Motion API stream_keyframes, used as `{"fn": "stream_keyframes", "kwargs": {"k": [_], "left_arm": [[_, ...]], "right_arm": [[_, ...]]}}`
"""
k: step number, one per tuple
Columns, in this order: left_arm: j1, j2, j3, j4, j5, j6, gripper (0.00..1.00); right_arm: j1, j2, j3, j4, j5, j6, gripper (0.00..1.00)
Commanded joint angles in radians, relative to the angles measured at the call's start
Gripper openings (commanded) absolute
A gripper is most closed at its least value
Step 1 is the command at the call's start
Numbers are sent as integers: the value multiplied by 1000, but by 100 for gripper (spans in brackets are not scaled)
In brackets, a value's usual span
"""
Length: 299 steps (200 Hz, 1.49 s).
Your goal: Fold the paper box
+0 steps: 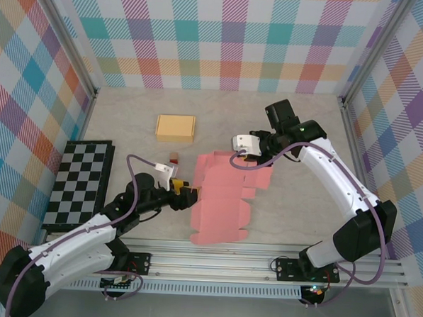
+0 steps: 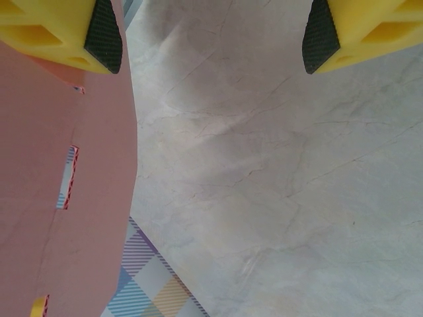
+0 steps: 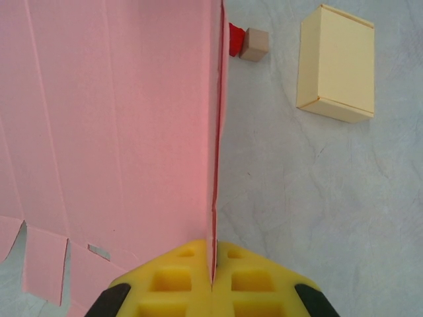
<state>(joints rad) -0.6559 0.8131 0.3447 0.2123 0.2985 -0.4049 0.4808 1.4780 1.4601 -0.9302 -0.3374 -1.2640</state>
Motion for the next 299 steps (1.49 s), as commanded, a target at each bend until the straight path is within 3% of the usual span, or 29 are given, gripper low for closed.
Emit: {"fn": "stream_keyframes", "kwargs": {"k": [1, 48, 115, 223, 243, 260, 299], "left_arm": [[2, -43, 16, 6, 13, -10, 74], [2, -67, 4, 48, 49, -25, 74], [0, 25, 32, 122, 111, -55, 74], [-28, 183, 74, 280, 104, -121, 72], [-30, 200, 72, 330, 106, -147, 62], [-34, 209, 79, 352, 111, -154, 39], [-37, 197, 86, 341, 115, -149, 2]], "right_arm": [[-10, -26, 5, 1, -9, -15, 0], [-14, -47, 1, 21, -31, -15, 0], [-14, -48, 7, 26, -62, 11, 0], [-14, -57, -22, 68, -151, 102, 0], [-14, -61, -36, 80, -168, 128, 0], [-13, -63, -47, 90, -178, 147, 0], [-13, -71, -65, 109, -176, 167, 0]]}}
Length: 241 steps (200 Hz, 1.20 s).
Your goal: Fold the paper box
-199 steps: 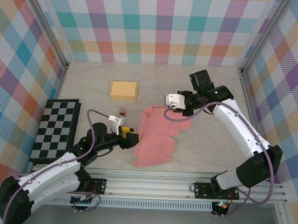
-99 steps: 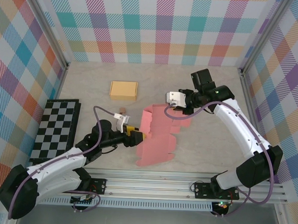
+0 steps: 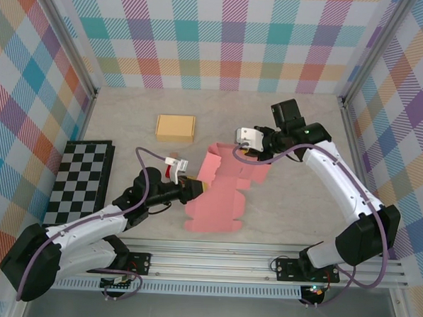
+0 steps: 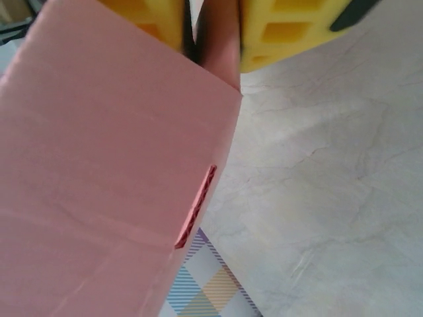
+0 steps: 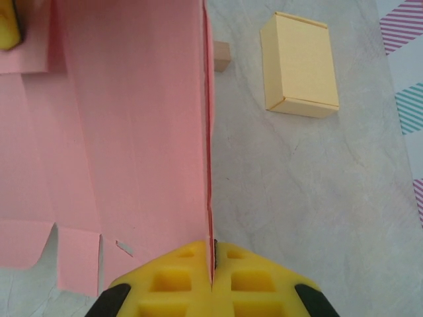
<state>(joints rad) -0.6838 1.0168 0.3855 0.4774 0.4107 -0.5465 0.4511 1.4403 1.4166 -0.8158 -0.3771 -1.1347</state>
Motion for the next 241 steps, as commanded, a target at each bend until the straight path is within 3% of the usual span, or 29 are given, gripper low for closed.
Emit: {"fn": "stream_keyframes", "kwargs": {"k": [1, 31, 47, 61, 72, 109, 156, 200, 241], "left_arm": [[-10, -8, 46, 74, 1, -7, 1], [-11, -77, 31, -5, -53, 29, 1], [-11, -136, 33, -105, -119, 54, 30], [-11, -202, 37, -203, -188, 91, 67], [-9, -260, 48, -296, -240, 136, 77], [-10, -426, 90, -506, -379, 247, 78], [-9, -476, 75, -512, -505, 253, 74], [-10, -387, 28, -429, -476, 239, 73], [-10, -249, -4, -335, -354, 255, 69]], "right_arm": [[17, -33, -22, -5, -135, 38, 0], [11, -37, -21, -13, -104, 29, 0], [6, -44, -17, -19, -87, 14, 0], [3, -46, -10, -31, -63, -5, 0], [3, -46, -10, -35, -33, -29, 0], [5, -67, -56, 30, 72, -111, 0], [61, -201, -304, 323, 147, -300, 0], [124, -257, -511, 614, 282, -363, 0], [183, -249, -644, 840, 416, -425, 0]]}}
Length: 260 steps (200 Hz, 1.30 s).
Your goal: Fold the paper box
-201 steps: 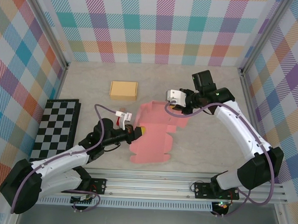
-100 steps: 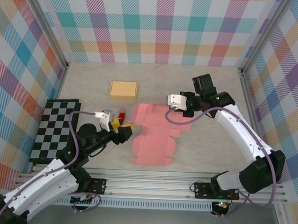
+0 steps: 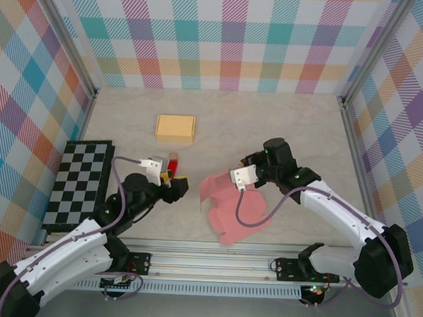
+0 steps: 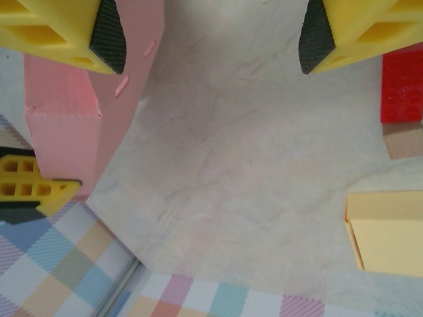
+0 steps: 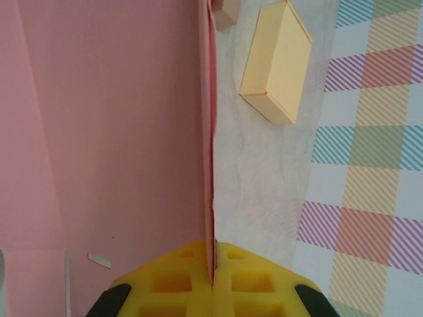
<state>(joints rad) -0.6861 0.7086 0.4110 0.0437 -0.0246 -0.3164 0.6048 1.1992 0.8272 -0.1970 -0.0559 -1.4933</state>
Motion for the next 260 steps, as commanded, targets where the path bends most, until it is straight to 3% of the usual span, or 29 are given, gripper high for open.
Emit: {"fn": "stream_keyframes", "kwargs": {"k": [1, 40, 75, 126, 179, 229, 260], "left_arm": [[-7, 63, -31, 100, 85, 26, 69], [-9, 173, -51, 149, 142, 52, 67], [-8, 246, -31, 141, 128, 98, 66], [-9, 352, 2, 134, 154, 128, 65], [-9, 405, 40, 120, 183, 169, 65], [-7, 285, 38, 82, 72, 109, 64], [-6, 136, 63, -61, -48, 21, 61]], "right_arm": [[31, -7, -58, 225, 96, -68, 0], [47, 43, -114, 410, 126, -57, 0], [47, 118, -137, 528, 127, -44, 0], [58, 240, -271, 875, 233, -56, 0], [82, 311, -322, 959, 301, -83, 0], [81, 372, -318, 1003, 357, -140, 0], [81, 391, -318, 1021, 361, -144, 0]]}}
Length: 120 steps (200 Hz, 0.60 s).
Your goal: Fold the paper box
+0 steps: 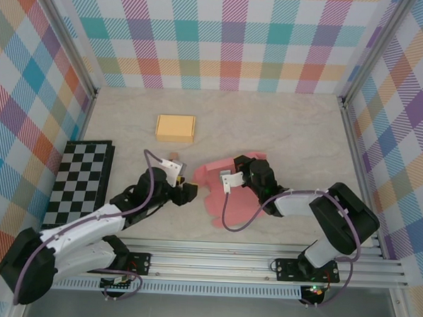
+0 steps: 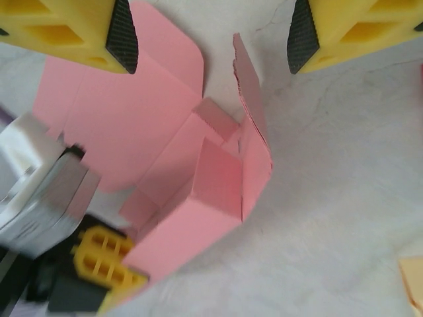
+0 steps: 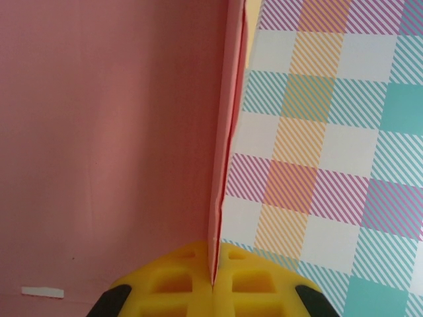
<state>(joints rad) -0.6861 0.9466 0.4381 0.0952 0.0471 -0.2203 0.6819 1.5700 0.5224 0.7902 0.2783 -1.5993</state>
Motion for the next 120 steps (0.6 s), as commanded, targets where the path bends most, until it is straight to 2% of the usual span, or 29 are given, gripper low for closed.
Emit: {"fn": "stream_keyframes", "kwargs": {"k": [1, 17, 35, 89, 120], "left_arm": [[-6, -106, 36, -118, -126, -77, 61], [-7, -148, 29, -196, -220, -91, 57], [-6, -140, 15, -253, -276, -113, 53], [-4, -16, 7, -171, -243, -106, 53], [-2, 118, 57, -127, -161, -47, 55]], "right_arm": [[4, 21, -14, 35, 27, -38, 0], [3, 22, -13, 35, 25, -37, 0], [4, 17, -12, 34, 25, -33, 0], [4, -9, -15, 14, 23, -28, 0], [4, -20, -18, 7, 25, -27, 0]]}}
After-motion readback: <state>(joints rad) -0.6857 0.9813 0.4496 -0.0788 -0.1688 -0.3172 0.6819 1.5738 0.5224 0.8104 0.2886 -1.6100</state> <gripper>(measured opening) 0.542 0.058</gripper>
